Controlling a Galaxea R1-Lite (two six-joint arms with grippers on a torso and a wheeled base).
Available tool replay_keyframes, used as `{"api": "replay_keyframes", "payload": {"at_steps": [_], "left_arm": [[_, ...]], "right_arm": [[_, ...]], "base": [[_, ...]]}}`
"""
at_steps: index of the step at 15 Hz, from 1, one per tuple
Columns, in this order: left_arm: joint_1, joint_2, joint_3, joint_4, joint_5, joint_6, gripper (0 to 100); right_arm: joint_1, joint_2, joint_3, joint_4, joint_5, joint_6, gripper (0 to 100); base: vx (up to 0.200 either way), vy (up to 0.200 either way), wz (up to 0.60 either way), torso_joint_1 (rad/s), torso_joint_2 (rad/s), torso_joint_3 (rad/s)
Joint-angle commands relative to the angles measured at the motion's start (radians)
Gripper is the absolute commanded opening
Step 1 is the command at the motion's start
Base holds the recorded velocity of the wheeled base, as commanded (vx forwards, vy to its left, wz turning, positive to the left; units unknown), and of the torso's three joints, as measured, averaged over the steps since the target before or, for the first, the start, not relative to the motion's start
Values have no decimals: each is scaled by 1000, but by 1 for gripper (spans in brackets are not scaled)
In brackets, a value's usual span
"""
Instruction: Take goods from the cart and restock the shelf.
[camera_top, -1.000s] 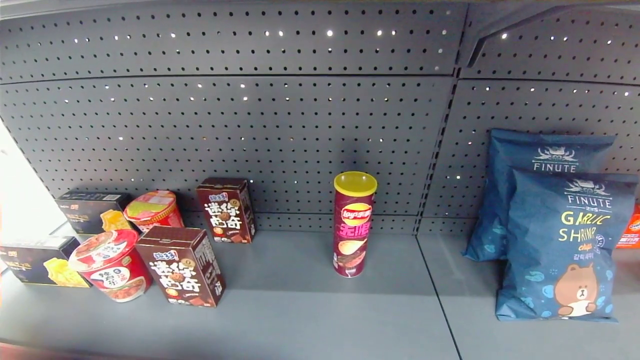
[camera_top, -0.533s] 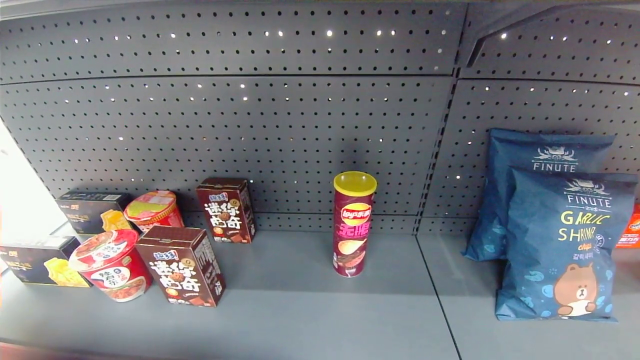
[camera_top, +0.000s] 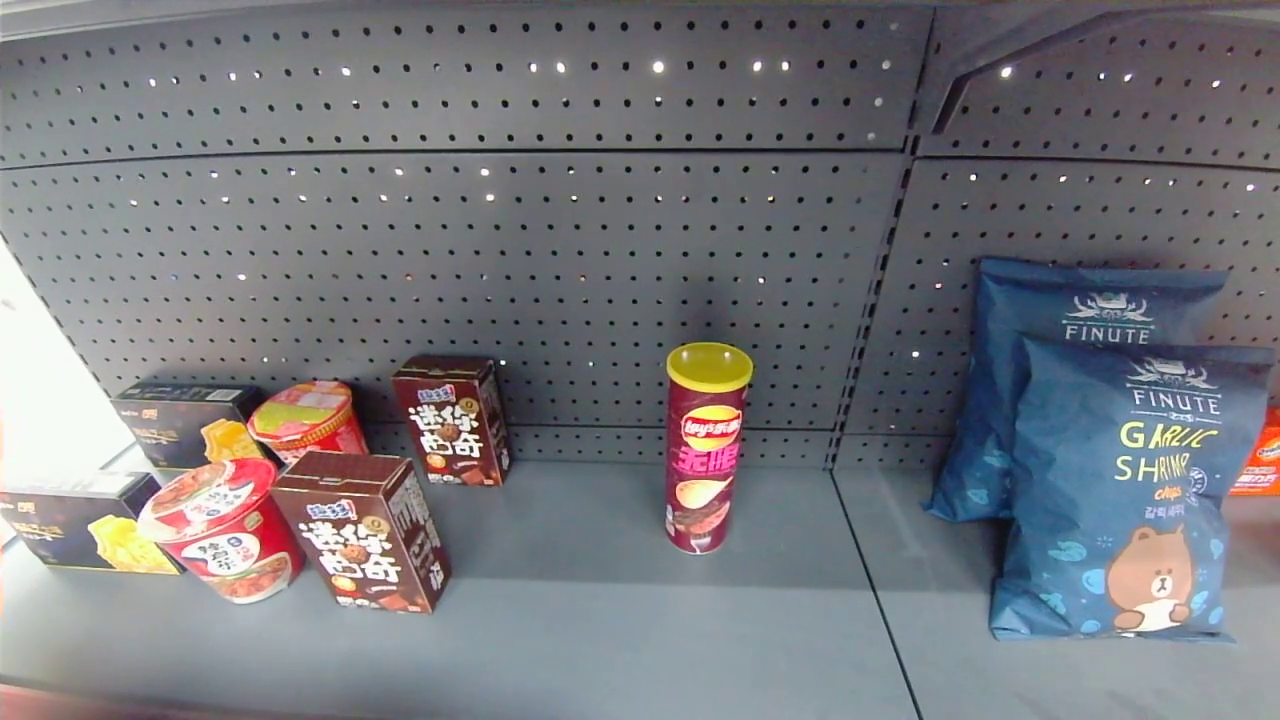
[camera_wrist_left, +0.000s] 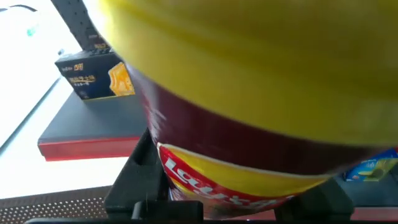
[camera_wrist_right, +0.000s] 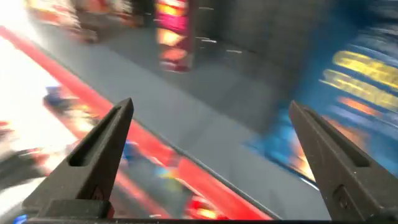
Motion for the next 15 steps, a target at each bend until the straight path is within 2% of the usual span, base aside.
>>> {"api": "replay_keyframes", "payload": {"at_steps": [1,5,7,11,15], "left_arm": [[-2,26,-8,-2,-2,1,0],[-7,83,0,-89,-7,-7,0],[-7,92,8,-91,-27,-9,0],[-4,95,31,-92,-34,-10,0],[-4,105,22,-92,-36,-61,0]], "right_arm": [[92,209,-50,-81,31,59,100],[132,517,-99,-354,26,42,100],[161,651,-104,-460,23,10,100],[218,835,-155,-549,29,4,100],[296,993,-265,-631,46,4,100]], "base": [[0,0,0,0,0,0],[0,0,0,0,0,0],[0,0,0,0,0,0],[0,0,0,0,0,0],[0,0,0,0,0,0]]}}
